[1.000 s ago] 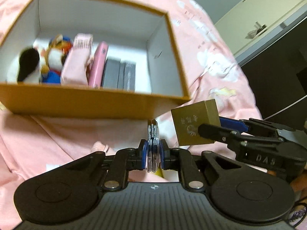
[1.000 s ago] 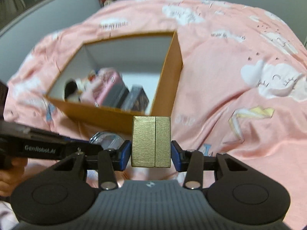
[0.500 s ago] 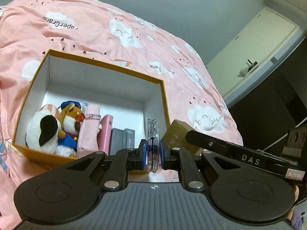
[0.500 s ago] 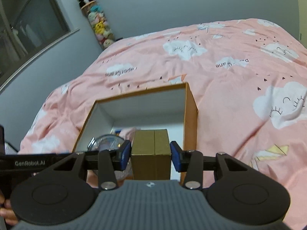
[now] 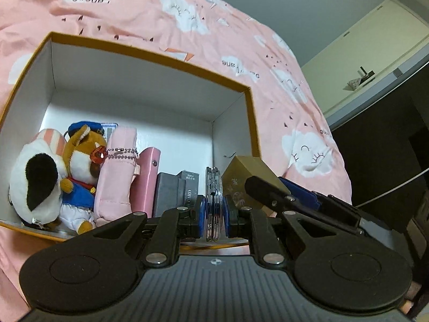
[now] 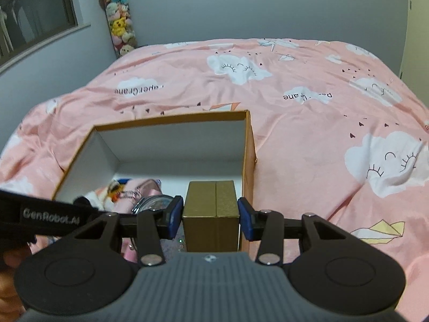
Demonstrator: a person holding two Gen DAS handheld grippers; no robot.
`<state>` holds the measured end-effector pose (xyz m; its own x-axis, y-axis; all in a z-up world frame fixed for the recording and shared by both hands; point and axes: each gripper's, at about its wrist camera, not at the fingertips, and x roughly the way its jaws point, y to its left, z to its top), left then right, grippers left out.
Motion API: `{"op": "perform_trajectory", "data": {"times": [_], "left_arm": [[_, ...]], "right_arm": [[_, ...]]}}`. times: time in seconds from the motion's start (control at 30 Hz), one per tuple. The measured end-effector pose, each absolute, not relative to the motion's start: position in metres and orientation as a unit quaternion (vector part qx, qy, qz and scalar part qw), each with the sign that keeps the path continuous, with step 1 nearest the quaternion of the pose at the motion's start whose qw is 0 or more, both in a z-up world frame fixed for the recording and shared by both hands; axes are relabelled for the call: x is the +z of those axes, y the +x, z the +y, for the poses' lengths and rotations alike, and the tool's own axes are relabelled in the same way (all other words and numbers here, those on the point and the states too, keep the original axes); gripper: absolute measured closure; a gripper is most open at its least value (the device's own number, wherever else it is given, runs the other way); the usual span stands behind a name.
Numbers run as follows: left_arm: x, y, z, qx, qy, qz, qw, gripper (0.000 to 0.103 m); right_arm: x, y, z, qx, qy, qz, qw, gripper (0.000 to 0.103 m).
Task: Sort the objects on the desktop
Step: 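Lift the tin and gold box and carry them over the orange box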
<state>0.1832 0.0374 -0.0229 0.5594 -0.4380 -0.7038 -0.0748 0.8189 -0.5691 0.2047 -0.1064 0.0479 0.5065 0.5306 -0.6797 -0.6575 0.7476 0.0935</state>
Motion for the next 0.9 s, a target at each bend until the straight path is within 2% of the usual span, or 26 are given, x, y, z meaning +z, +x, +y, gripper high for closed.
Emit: {"op": "perform_trajectory", "data": {"times": [0.57,0.9], "left_arm": [[-0.053,0.201,0.037,-0.140,-0.322,0.490,0.798,0.086],[-0.054,0.205,0.026,-0.143,-0.289,0.492,0.809,0.085]], "right_arm": [[0.042,0.226,-0.111,0.349,-0.081,0.442,0.822,0.054],[0.046,0.234,-0.108,0.369,-0.095,0.462,0.801,0.055]]}}
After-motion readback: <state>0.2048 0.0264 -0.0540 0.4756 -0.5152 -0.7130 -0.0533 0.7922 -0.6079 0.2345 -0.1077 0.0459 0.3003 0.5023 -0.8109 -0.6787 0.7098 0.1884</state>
